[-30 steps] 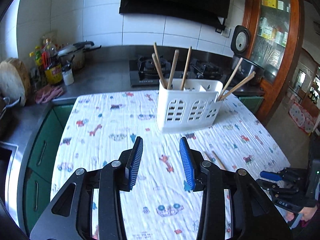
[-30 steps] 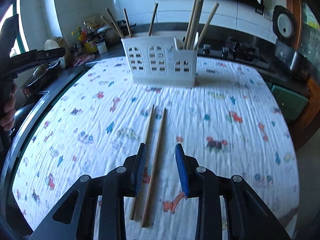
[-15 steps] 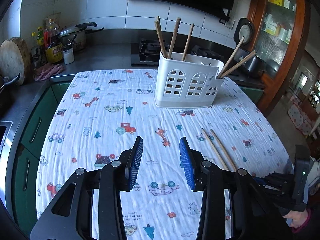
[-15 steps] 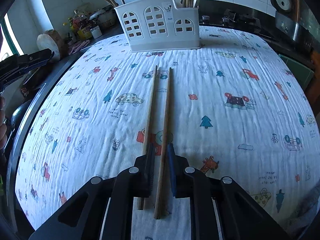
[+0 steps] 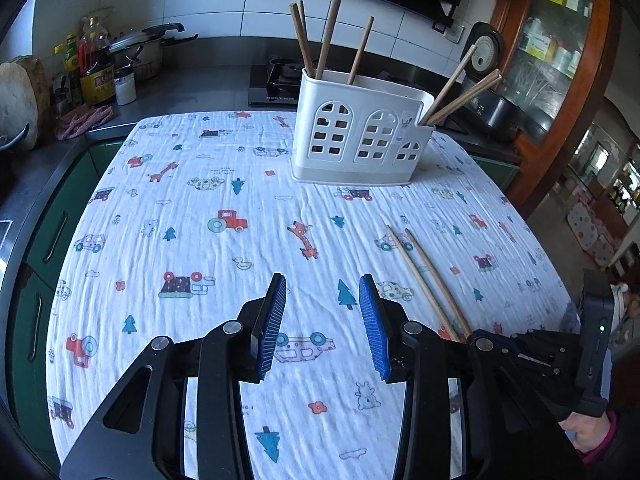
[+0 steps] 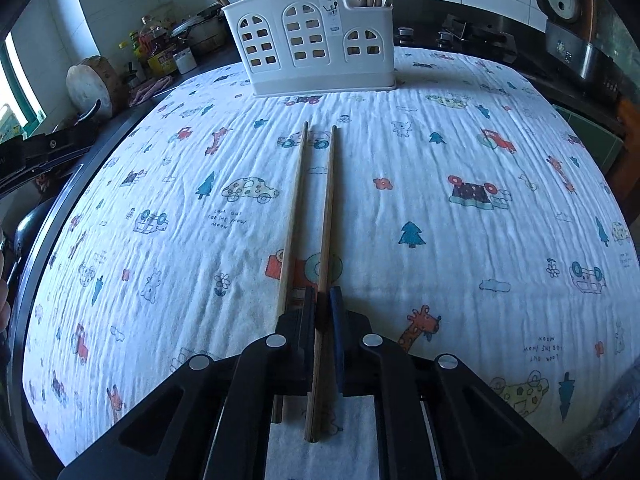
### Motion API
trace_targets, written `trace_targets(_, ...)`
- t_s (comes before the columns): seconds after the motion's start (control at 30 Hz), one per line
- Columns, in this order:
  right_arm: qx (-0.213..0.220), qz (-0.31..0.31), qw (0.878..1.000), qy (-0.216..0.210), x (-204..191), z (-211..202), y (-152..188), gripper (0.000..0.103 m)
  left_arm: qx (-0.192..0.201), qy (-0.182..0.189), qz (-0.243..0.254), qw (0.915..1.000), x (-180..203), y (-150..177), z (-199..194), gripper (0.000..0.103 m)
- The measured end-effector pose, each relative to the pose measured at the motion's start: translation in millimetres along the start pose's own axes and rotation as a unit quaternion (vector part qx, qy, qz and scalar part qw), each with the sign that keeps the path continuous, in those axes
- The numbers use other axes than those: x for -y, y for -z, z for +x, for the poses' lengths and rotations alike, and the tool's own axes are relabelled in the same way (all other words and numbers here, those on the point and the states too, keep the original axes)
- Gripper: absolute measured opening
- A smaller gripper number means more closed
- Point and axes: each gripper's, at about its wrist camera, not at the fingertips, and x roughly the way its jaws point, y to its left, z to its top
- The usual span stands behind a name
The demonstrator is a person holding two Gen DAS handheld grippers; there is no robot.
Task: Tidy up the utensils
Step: 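Close the right tool on a chopstick while the left tool closes on another chopstick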
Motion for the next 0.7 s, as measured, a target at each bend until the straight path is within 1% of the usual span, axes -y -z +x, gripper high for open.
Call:
trace_targets(0.2,0.009,0.0,1.0,-0.002,3.5,-9.9,0.9,0.007,-0.019,0.016,0.01,0.9996,19.2,15.1,7.0,0.038)
trace_targets(0.37,0.026,0.0,1.0,0.0,10.1,-26.8,-1.9,0.007,-0.038,0.032,0.02,0.9986,41.7,28.4,12.9,0.038)
trace_targets(0.57,0.045,-0.003,0.999,0.002,19.9,-47.6,-5.0,0.007,-0.064,0.06,0.007,0.9961,72.1,48.4,23.6,0.038)
trace_targets(0.67,0.052,-0.003,0.999,0.002,25.4,-55.2,-6.3,0.007,-0.072,0.072,0.008,0.9948,89.0,57.2,28.1,0.038)
trace_targets(0.7,0.054,-0.003,0.999,0.002,26.5,-56.6,-6.9,0.007,-0.075,0.078,0.007,0.9941,95.9,59.9,30.2,0.037)
